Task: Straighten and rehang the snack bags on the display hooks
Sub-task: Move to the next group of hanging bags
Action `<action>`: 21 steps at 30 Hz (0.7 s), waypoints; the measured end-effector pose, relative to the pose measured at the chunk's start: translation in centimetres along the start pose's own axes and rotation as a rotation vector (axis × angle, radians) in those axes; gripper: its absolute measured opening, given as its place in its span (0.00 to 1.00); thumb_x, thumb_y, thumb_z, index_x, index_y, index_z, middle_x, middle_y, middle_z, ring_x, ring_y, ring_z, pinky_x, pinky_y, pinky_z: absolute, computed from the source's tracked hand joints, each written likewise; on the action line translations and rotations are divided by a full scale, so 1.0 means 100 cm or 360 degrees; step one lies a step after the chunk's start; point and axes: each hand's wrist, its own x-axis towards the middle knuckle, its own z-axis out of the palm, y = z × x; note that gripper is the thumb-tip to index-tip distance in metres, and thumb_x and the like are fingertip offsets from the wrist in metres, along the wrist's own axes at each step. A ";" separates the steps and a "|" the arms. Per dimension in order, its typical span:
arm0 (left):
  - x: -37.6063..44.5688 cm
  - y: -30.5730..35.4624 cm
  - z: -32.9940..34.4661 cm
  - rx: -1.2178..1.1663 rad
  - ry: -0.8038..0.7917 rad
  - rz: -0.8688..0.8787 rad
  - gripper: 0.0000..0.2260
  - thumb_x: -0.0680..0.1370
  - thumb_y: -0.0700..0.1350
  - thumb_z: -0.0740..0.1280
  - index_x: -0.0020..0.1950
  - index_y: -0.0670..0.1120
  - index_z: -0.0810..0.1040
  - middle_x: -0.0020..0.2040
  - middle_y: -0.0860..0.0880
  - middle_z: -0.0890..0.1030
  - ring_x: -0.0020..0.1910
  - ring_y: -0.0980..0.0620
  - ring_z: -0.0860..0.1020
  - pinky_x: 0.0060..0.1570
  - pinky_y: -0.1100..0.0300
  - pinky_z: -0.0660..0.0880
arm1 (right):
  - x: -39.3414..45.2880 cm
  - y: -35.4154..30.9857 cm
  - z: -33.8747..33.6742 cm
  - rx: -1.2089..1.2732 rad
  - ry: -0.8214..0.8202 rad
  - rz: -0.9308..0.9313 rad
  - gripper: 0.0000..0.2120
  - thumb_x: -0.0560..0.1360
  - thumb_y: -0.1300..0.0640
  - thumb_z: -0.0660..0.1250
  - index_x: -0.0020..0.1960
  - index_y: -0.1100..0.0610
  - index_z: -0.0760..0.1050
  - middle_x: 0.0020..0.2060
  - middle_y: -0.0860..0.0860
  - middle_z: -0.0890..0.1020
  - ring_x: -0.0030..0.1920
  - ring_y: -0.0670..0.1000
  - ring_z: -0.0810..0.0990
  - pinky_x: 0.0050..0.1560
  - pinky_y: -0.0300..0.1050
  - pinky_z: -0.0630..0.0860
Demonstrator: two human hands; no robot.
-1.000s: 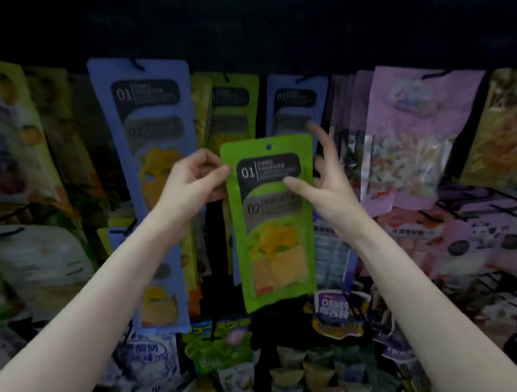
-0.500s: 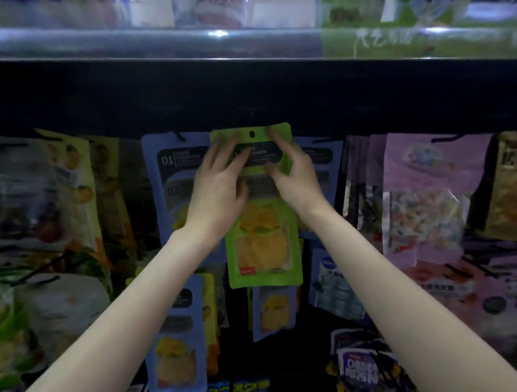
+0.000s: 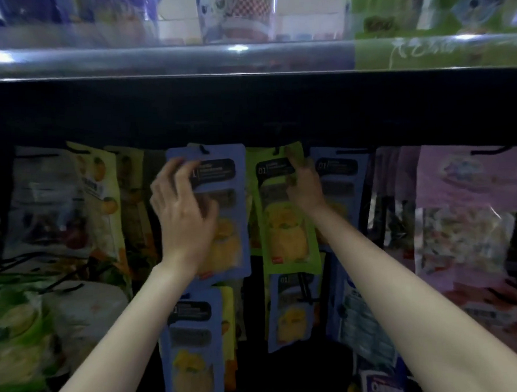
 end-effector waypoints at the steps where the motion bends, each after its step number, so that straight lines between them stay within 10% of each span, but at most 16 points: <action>1: 0.001 -0.004 -0.004 -0.0106 -0.0018 -0.0112 0.21 0.75 0.41 0.64 0.66 0.45 0.63 0.64 0.39 0.65 0.63 0.40 0.65 0.61 0.46 0.67 | 0.001 0.002 0.003 0.0028 -0.0045 0.0056 0.34 0.76 0.72 0.58 0.76 0.53 0.52 0.75 0.60 0.52 0.72 0.57 0.59 0.65 0.42 0.63; 6: 0.005 -0.020 -0.008 -0.0427 -0.0057 -0.0469 0.25 0.75 0.41 0.69 0.69 0.43 0.62 0.62 0.44 0.70 0.60 0.47 0.72 0.59 0.50 0.72 | -0.019 0.000 0.010 -0.0127 0.0192 0.0314 0.26 0.75 0.67 0.61 0.72 0.58 0.62 0.73 0.59 0.52 0.71 0.61 0.54 0.71 0.52 0.57; 9: 0.008 -0.031 -0.009 -0.0389 -0.0046 -0.0667 0.28 0.75 0.45 0.69 0.70 0.45 0.61 0.66 0.45 0.68 0.65 0.48 0.68 0.62 0.54 0.70 | -0.047 -0.006 0.012 0.0193 0.0318 -0.0003 0.24 0.75 0.69 0.60 0.70 0.58 0.65 0.69 0.55 0.60 0.66 0.48 0.63 0.66 0.37 0.60; 13: 0.006 -0.029 -0.006 -0.0600 -0.0291 -0.0858 0.28 0.76 0.44 0.67 0.72 0.45 0.59 0.59 0.50 0.73 0.59 0.53 0.73 0.43 0.73 0.70 | -0.068 -0.029 0.024 0.0496 -0.0079 -0.0167 0.21 0.77 0.58 0.63 0.69 0.55 0.64 0.62 0.50 0.72 0.61 0.47 0.71 0.57 0.35 0.68; 16: -0.002 -0.028 -0.007 -0.0574 -0.0363 -0.0754 0.27 0.76 0.43 0.67 0.72 0.45 0.59 0.63 0.48 0.71 0.60 0.53 0.71 0.50 0.67 0.72 | -0.073 -0.048 0.036 0.0642 -0.0451 -0.0087 0.19 0.77 0.50 0.63 0.66 0.53 0.66 0.59 0.43 0.73 0.57 0.42 0.70 0.49 0.24 0.67; 21: -0.013 -0.041 -0.017 -0.0489 -0.0613 -0.0808 0.27 0.77 0.43 0.66 0.72 0.47 0.59 0.67 0.47 0.69 0.65 0.48 0.70 0.52 0.60 0.72 | -0.070 -0.057 0.055 0.0700 -0.0256 0.0051 0.14 0.79 0.56 0.61 0.63 0.58 0.73 0.57 0.53 0.79 0.55 0.53 0.78 0.51 0.45 0.77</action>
